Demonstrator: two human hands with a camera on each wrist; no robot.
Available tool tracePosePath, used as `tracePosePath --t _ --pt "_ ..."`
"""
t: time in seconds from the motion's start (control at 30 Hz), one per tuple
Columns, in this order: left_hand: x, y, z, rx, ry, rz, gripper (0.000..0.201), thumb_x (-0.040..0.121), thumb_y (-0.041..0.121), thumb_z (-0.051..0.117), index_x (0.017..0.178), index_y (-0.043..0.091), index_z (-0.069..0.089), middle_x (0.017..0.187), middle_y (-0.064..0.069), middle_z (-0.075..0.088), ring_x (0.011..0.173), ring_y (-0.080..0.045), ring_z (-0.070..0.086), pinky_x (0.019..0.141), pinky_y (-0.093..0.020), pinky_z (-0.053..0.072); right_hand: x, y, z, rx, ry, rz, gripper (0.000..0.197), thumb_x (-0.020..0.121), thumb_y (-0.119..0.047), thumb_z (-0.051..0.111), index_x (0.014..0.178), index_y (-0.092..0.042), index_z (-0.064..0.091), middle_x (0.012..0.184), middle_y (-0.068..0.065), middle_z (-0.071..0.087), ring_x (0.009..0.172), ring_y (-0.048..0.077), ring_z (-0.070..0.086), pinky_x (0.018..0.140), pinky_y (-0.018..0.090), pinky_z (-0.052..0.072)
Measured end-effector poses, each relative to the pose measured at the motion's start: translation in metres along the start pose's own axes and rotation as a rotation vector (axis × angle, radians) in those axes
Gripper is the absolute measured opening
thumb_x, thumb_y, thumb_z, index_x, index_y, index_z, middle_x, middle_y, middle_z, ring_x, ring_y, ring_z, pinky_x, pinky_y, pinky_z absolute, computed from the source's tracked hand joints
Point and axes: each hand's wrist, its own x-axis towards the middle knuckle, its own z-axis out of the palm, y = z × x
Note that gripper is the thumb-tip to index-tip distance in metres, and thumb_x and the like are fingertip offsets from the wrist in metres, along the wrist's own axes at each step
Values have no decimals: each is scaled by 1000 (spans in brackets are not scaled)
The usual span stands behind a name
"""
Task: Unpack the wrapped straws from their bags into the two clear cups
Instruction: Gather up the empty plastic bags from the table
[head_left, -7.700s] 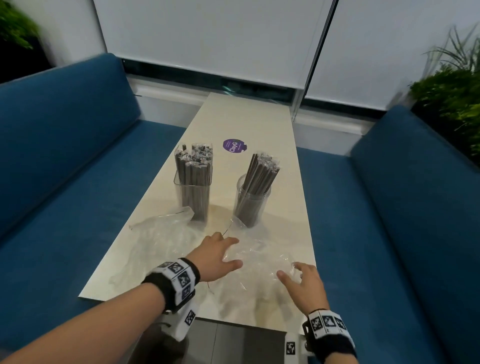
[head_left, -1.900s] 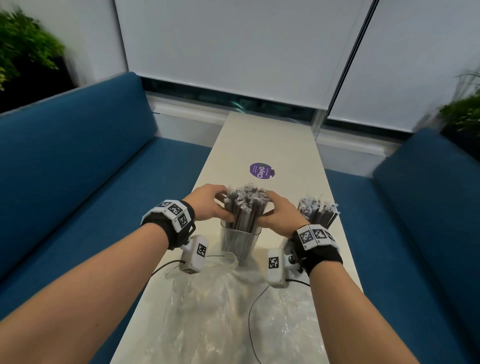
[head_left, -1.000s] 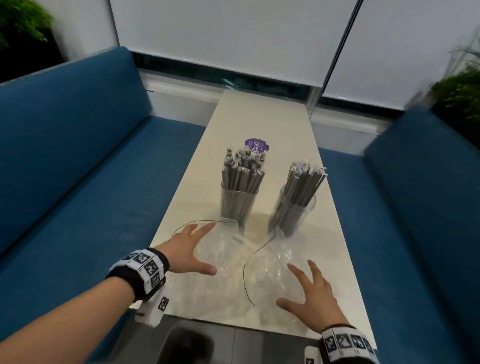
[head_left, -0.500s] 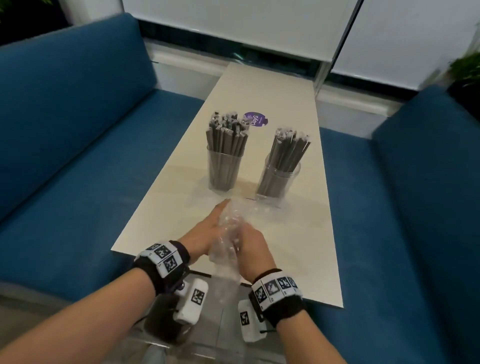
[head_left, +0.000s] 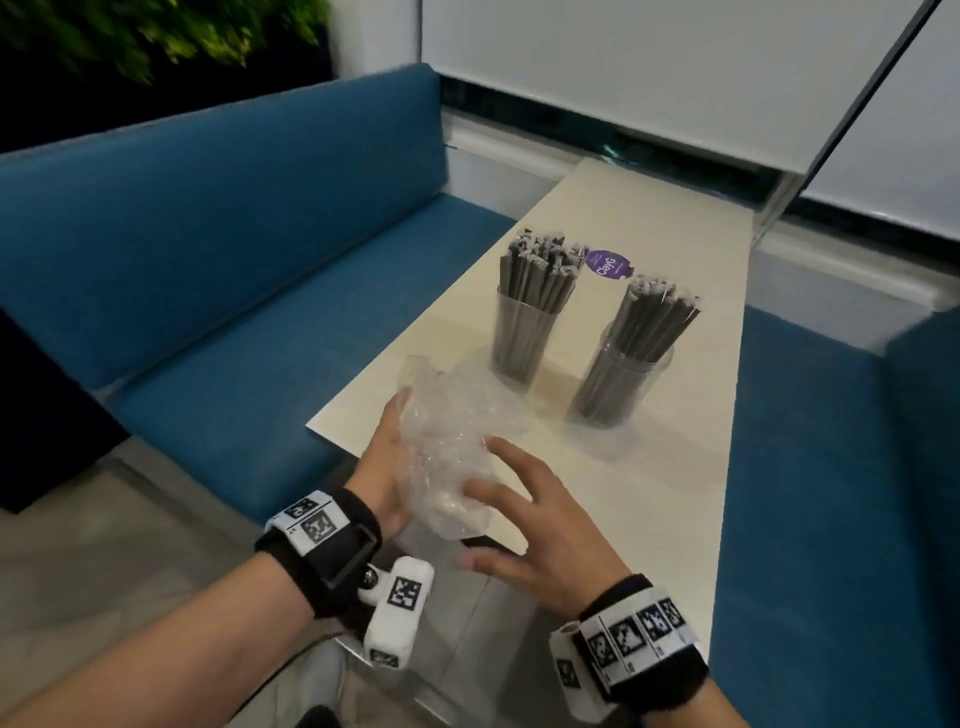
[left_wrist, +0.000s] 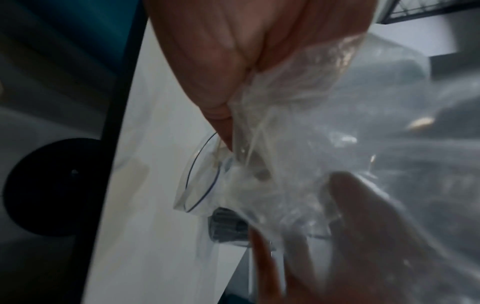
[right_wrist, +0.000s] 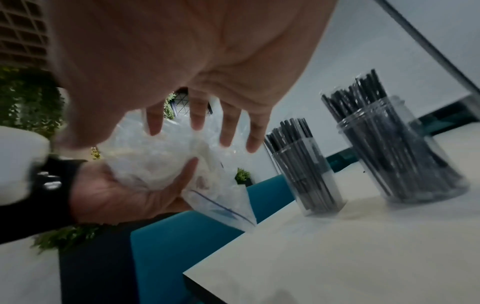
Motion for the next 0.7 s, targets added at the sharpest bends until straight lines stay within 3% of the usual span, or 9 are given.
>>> tracePosePath --t 0.07,0.13,0.23,0.3,0.37,0.47,0.5,0.6,0.7 --pt "-13 -11 -3 -29 -36 -52 43 98 56 54 116 21 72 100 -9 76 90 -25 71 84 -40 58 10 2 7 1 104 -43 35 92 -51 68 120 -32 61 145 -1 57 126 19 58 102 45 53" --pt "-25 -23 -11 60 -1 34 21 105 34 53 114 20 66 96 -1 71 92 -18 66 76 -27 57 21 0 12 84 194 31 16 95 -47 61 101 -33 63 111 -13 70 98 8 62 86 39 55" --pt "-46 -32 -28 202 -6 161 19 92 22 69 110 24 73 103 1 76 99 -20 70 79 -32 57 37 -6 20 465 251 356 34 86 -60 65 73 -32 51 68 -19 58 65 5 49 65 29 44" --pt "-59 -29 -39 283 -25 228 29 76 29 79 104 20 76 99 0 76 95 -21 68 82 -39 55 44 -9 26 688 274 517 41 74 -59 80 75 -30 50 72 -10 58 68 16 52 63 43 50" --pt "-73 -21 -43 319 -18 211 44 76 36 80 112 11 71 104 -6 75 99 -21 68 92 -46 53 50 -14 34 846 246 644 55 63 -57 89 95 -30 52 94 3 64 80 26 64 75 54 60" --pt "-88 -8 -52 290 -79 181 20 98 21 58 110 6 64 95 -4 76 91 -4 72 79 -19 56 56 -14 52 1166 90 710 69 69 -52 91 125 -26 61 133 8 66 117 39 69 99 64 55" --pt "-90 -4 -55 239 -88 156 27 96 30 59 110 8 67 95 -1 78 92 -6 72 76 -17 56 58 -15 57 1280 18 687 62 76 -45 89 127 -20 66 136 13 67 122 41 66 104 62 52" --pt "-94 5 -72 374 -208 162 55 74 69 71 120 38 72 121 8 72 113 -9 68 93 -25 55 61 -19 68 1286 -24 706 17 92 -14 73 108 -17 77 118 17 74 104 33 71 90 44 59" --pt "-91 10 -97 788 -237 111 59 64 86 65 120 76 49 144 16 46 135 -2 46 116 -30 37 68 -28 86 1043 -9 691 21 87 -10 69 105 -16 76 112 17 77 108 42 72 94 55 60"
